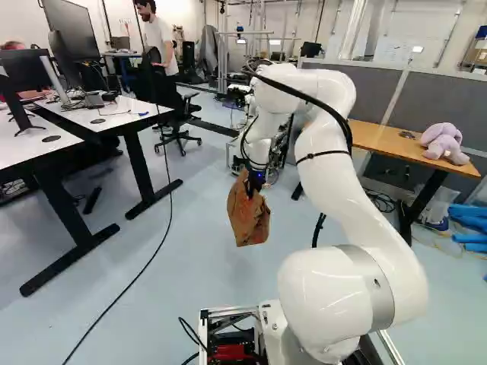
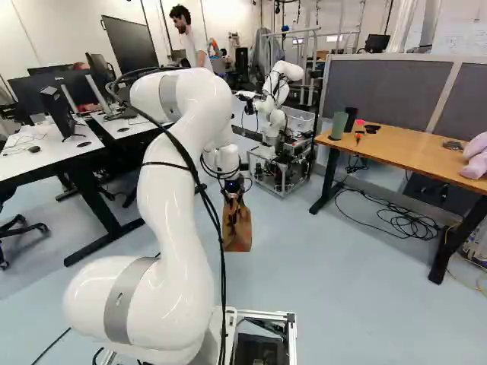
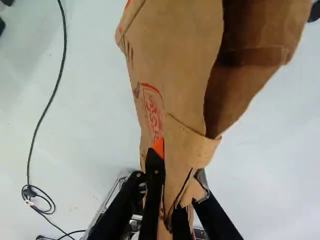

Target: Pick up the bag on the ground and place it on the table

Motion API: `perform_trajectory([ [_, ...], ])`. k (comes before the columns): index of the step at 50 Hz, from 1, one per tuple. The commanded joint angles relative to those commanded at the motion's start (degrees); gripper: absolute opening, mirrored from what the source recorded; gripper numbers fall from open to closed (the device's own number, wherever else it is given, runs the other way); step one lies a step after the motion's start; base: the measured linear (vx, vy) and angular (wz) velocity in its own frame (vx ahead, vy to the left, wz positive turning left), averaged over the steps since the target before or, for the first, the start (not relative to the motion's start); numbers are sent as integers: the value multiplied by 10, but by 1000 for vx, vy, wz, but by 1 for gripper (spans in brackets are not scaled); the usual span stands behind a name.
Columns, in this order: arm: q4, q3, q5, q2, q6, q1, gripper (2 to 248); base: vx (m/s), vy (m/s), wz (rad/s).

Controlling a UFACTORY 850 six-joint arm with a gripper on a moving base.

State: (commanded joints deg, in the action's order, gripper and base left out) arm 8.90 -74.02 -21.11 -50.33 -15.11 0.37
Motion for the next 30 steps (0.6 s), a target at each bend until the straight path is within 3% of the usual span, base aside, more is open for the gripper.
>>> perform_trajectory([
  [30, 27, 32, -32, 60, 0, -9, 21, 0, 0, 0],
])
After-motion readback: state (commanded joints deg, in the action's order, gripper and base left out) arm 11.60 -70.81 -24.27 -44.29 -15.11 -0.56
